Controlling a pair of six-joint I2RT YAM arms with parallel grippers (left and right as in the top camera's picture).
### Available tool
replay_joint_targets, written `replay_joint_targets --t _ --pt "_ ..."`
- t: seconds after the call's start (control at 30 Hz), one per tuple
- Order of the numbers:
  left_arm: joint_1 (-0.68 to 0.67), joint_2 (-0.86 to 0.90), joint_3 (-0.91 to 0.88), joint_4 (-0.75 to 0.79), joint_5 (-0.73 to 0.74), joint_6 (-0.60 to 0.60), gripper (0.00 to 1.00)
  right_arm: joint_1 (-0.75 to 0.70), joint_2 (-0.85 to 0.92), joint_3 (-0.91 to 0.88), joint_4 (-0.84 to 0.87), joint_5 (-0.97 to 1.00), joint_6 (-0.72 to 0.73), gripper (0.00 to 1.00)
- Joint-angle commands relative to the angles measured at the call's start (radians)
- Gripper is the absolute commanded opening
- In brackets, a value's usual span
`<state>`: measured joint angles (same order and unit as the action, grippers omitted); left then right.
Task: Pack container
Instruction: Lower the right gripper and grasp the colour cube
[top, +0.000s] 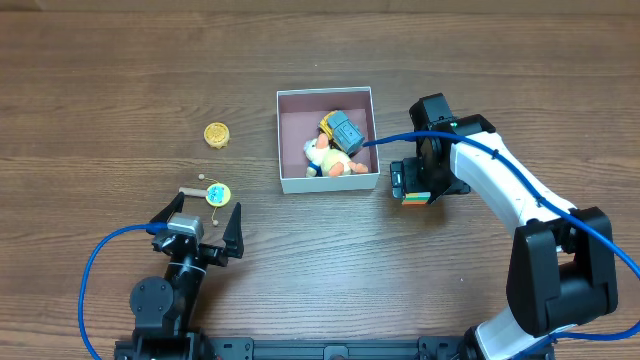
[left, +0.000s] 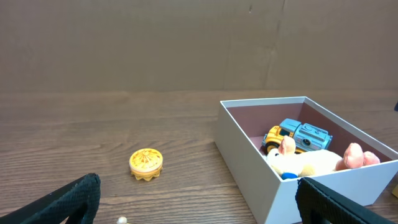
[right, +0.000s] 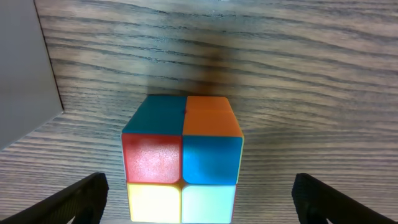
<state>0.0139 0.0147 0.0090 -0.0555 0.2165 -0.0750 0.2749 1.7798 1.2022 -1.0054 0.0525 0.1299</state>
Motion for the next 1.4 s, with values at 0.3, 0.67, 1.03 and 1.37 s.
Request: replay_joint_targets --t 0.3,0.67,1.03,1.37 --pt "0.005 -0.009 -0.004 0.001 0.001 -0.007 1.0 -0.001 0.005 -0.005 0.036 -0.031 -0.004 0.92" --pt "0.005 -0.009 -0.004 0.001 0.001 -0.007 1.0 -0.001 0.014 -0.005 0.032 -0.027 -0.004 0.83" --pt "0.005 -0.009 -0.004 0.001 0.001 -0.008 1.0 -0.001 0.014 -0.005 0.028 -0.028 -0.004 0.76" --pt "0.005 -0.009 -0.004 0.001 0.001 -0.008 1.0 -0.001 0.014 -0.005 0.028 -0.028 -0.004 0.65"
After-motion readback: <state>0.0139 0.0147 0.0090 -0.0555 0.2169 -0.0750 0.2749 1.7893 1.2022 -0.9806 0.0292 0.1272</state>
